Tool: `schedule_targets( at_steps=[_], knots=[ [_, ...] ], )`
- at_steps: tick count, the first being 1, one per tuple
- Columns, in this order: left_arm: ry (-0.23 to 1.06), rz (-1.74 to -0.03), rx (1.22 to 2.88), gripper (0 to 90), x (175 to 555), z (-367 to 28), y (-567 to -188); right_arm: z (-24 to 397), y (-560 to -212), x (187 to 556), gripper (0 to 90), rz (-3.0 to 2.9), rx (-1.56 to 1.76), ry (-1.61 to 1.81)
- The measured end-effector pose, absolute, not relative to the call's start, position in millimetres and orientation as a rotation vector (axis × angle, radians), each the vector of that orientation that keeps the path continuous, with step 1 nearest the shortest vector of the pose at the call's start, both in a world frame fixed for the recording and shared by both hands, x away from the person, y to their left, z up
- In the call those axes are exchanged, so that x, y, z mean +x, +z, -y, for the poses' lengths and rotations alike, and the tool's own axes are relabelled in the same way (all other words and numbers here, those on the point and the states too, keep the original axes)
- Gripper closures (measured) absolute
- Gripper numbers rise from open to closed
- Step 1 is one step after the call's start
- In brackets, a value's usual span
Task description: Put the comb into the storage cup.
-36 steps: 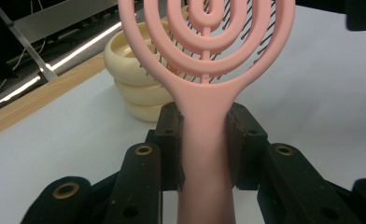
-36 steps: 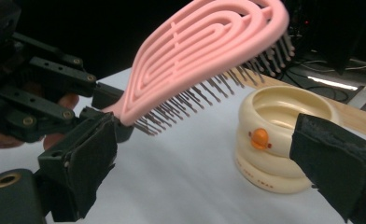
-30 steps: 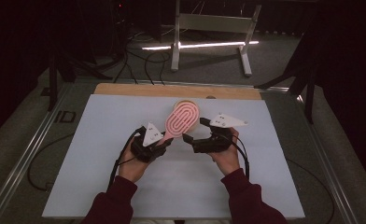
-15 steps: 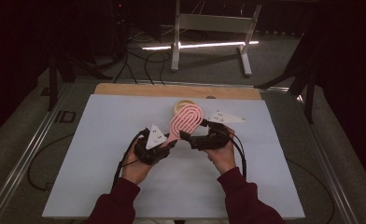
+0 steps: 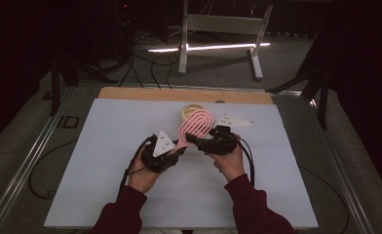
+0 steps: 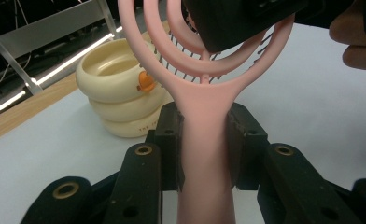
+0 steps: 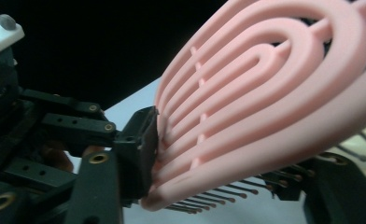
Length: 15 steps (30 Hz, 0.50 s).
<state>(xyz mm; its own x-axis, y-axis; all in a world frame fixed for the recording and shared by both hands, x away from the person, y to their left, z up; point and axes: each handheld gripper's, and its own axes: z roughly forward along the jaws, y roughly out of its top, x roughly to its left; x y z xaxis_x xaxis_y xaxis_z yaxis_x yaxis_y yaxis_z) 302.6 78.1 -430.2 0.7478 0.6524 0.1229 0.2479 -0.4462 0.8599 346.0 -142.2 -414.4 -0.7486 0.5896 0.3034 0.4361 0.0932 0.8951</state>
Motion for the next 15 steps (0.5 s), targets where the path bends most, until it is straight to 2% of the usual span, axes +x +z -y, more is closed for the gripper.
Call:
schedule_targets(
  at_steps=[9,15],
  knots=[
    [0.554,-0.682,2.047,70.1,304.2,-76.2,-432.9,143.5,-413.9,347.5,57.8,-2.225,1.094,1.823],
    [0.551,-0.688,2.046,70.3,305.0,-74.9,-434.0,141.5,-411.9,345.8,62.2,-2.257,1.077,1.836]
  ],
)
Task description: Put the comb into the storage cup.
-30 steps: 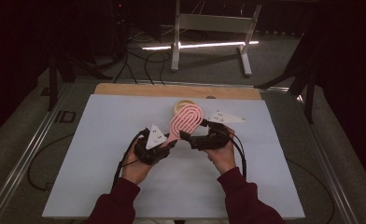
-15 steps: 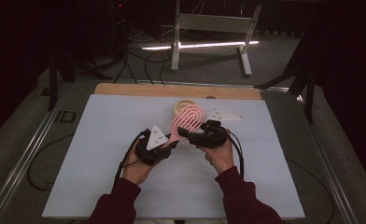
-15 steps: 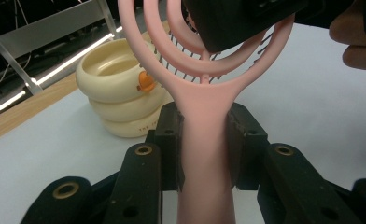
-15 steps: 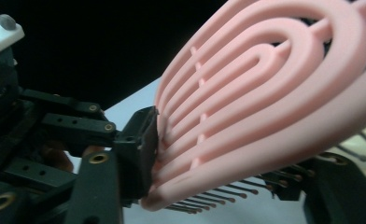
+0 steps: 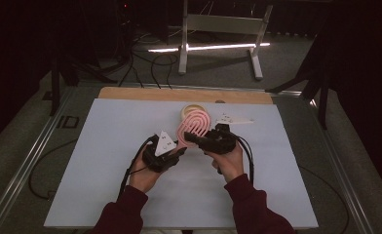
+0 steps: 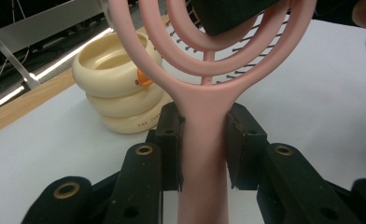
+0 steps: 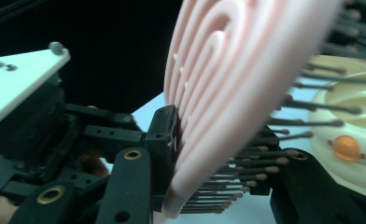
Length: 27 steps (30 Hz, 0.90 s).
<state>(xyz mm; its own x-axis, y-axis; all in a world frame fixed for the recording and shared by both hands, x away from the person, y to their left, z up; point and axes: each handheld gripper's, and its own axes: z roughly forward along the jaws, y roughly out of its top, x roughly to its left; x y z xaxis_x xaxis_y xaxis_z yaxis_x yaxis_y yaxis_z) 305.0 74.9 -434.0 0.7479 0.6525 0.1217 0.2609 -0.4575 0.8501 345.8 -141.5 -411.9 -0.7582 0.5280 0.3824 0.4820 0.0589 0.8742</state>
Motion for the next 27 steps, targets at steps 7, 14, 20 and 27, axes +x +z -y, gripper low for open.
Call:
schedule_targets(
  at_steps=[7,14,20,27],
  knots=[
    [0.549,-0.687,2.046,70.2,305.5,-75.1,-433.4,140.2,-410.3,343.8,63.2,-2.256,1.074,1.843],
    [0.553,-0.693,2.038,68.9,305.6,-75.3,-432.5,138.3,-408.8,341.9,63.5,-2.244,1.050,1.840],
    [0.538,-0.727,2.008,50.8,307.5,-78.9,-430.9,134.9,-409.0,340.8,63.5,-2.246,1.029,1.816],
    [0.556,-0.788,1.968,25.0,308.1,-83.4,-430.5,133.4,-408.5,340.7,63.5,-2.238,1.026,1.814]
  ],
)
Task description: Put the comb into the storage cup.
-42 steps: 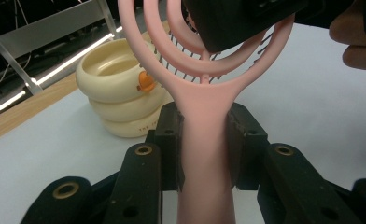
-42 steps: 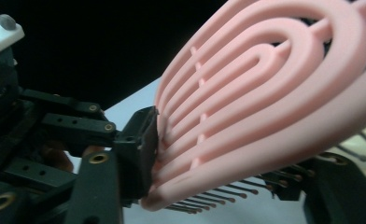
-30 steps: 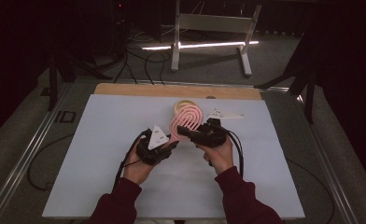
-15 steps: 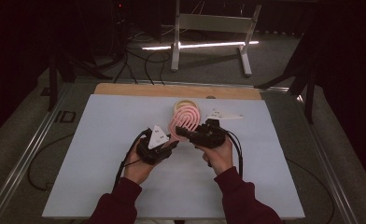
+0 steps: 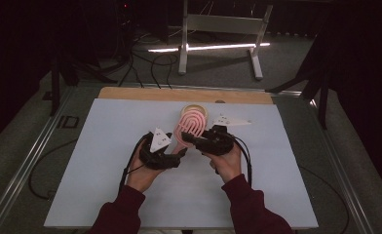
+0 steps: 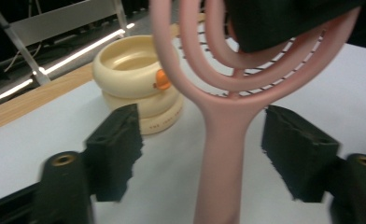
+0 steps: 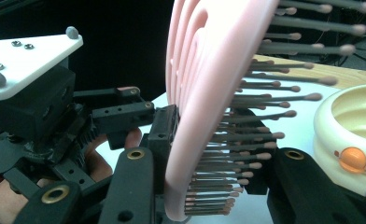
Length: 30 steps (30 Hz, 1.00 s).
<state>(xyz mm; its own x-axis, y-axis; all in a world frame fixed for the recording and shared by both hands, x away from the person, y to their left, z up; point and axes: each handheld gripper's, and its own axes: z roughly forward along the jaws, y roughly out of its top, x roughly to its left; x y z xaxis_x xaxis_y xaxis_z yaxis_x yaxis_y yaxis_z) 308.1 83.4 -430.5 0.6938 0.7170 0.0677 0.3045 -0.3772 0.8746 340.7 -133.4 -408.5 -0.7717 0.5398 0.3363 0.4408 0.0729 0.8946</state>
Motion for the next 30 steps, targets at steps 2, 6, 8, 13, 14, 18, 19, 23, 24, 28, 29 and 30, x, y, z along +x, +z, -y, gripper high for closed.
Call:
schedule_targets(
  at_steps=[2,6,8,13,14,18,19,23,24,28,29,30],
  knots=[
    [0.556,-0.798,1.958,21.4,308,-85,-430,133,-408,341,63.6,-2.231,1.022,1.815],
    [0.567,-0.817,1.949,15.7,307,-89,-430,132,-408,340,63.6,-2.226,1.020,1.814],
    [0.573,-0.829,1.946,15.3,306,-92,-431,132,-408,340,63.6,-2.225,1.020,1.815],
    [0.576,-0.850,1.935,10.1,305,-98,-430,132,-408,340,63.5,-2.215,1.025,1.814],
    [0.582,-0.851,1.935,7.0,304,-99,-430,132,-407,340,63.5,-2.213,1.025,1.816],
    [0.578,-0.856,1.937,1.7,303,-104,-430,132,-407,341,63.5,-2.208,1.026,1.814],
    [0.574,-0.856,1.935,1.7,303,-106,-430,132,-407,341,63.5,-2.208,1.026,1.814],
    [0.577,-0.863,1.925,0.3,302,-113,-431,132,-407,341,63.5,-2.201,1.031,1.810],
    [0.579,-0.866,1.920,0.2,301,-115,-432,132,-407,341,63.5,-2.202,1.032,1.810],
    [0.597,-0.887,1.901,0.1,298,-128,-435,132,-407,341,63.5,-2.192,1.037,1.811],
    [0.597,-0.890,1.895,0.1,297,-131,-436,132,-407,341,63.5,-2.191,1.037,1.810],
    [0.595,-0.894,1.891,0.1,297,-134,-437,133,-407,341,63.5,-2.190,1.036,1.809]
  ],
)
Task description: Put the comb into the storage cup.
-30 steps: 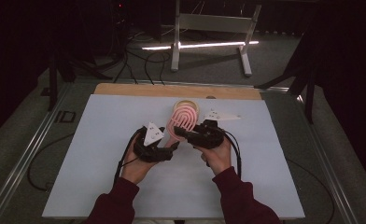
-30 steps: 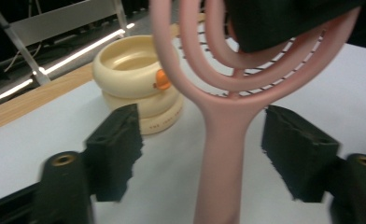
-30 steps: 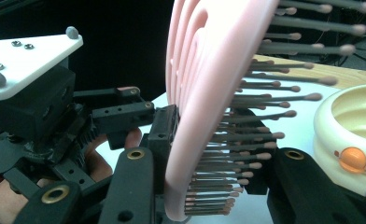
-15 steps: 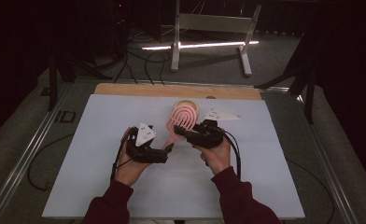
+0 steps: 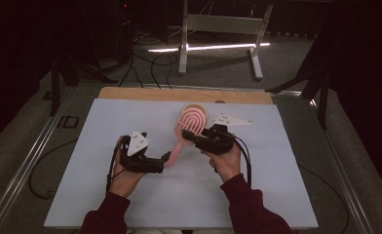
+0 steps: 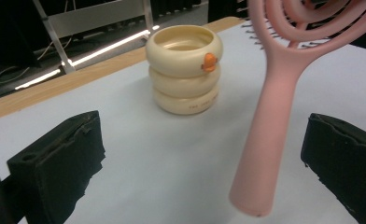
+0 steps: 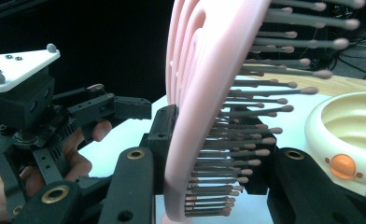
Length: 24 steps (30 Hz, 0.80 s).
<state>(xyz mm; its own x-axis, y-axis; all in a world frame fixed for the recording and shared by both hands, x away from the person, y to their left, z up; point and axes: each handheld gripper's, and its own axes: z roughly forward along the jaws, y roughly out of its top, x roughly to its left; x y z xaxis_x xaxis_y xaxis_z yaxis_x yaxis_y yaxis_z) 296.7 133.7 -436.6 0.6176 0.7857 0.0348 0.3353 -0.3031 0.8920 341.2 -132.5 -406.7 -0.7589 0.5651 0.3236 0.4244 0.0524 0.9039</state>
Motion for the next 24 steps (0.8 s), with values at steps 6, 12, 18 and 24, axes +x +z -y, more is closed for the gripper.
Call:
schedule_targets(
  at_steps=[6,12,18,24],
  knots=[
    [0.605,-0.909,1.866,0.1,292,-149,-442,132,-406,342,63.4,-2.176,1.044,1.814],
    [0.607,-0.908,1.842,0.1,283,-164,-453,133,-405,342,63.4,-2.163,1.050,1.819],
    [0.610,-0.915,1.838,0.1,278,-172,-458,134,-405,342,63.4,-2.158,1.049,1.821],
    [0.639,-0.940,1.822,0.1,265,-194,-471,134,-404,343,63.4,-2.153,1.053,1.821]
  ],
)
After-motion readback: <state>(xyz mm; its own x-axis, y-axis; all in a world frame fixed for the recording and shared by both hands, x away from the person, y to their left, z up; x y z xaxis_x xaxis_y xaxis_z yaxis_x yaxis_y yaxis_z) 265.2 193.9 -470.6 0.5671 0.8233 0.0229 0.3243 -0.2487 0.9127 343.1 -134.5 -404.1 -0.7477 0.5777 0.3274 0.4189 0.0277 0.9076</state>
